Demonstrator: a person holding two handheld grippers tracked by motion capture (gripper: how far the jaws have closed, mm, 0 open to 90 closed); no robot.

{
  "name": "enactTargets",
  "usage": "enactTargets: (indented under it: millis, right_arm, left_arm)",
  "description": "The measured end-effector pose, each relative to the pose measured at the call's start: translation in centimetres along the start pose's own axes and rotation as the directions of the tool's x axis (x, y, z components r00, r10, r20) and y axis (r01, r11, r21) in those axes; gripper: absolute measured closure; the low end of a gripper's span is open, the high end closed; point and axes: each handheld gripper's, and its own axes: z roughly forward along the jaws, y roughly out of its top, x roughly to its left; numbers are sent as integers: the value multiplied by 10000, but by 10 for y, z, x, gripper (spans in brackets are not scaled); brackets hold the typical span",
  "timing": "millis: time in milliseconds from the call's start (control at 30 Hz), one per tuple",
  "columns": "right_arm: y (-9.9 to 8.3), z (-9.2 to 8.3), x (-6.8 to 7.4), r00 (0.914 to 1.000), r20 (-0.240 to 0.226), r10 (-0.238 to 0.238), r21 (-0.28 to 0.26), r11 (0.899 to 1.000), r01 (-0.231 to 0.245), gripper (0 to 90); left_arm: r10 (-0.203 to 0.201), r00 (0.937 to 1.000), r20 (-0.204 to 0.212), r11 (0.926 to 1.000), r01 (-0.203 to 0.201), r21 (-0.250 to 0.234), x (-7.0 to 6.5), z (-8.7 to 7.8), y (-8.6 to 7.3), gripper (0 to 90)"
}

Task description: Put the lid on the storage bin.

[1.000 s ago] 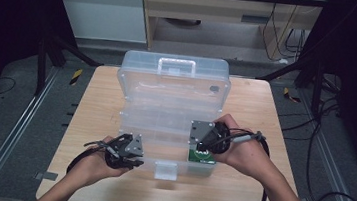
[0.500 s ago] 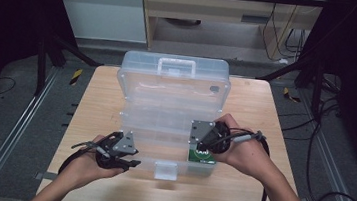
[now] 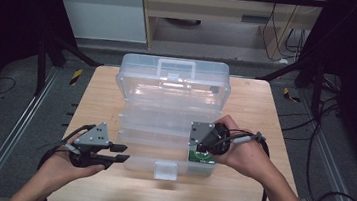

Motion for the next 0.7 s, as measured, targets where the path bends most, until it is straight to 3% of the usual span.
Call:
enactTargets:
  millis: [300, 400, 433, 467, 700]
  right_arm:
    - [0, 0, 1, 10000, -29, -20, 14, 10000, 20, 850]
    - [0, 0, 1, 10000, -31, -16, -1, 10000, 16, 849]
    - [0, 0, 1, 10000, -33, -18, 8, 10000, 18, 849]
    - [0, 0, 1, 10000, -29, -26, 18, 10000, 26, 849]
    - [-1, 0, 2, 10000, -45, -24, -4, 10000, 24, 849]
  left_arm:
    - [-921, 9941, -568, 9934, 879, -731, 24, -12, 5, 808]
    - [-1497, 9856, -791, 9861, 1429, -854, 35, -14, 6, 870]
    - [-1497, 9856, -791, 9861, 1429, -854, 35, -14, 6, 884]
    - [-1933, 9772, -876, 9781, 1849, -960, 41, -15, 6, 894]
    - [-2244, 9673, -1178, 9696, 2095, -1265, 55, -18, 9, 898]
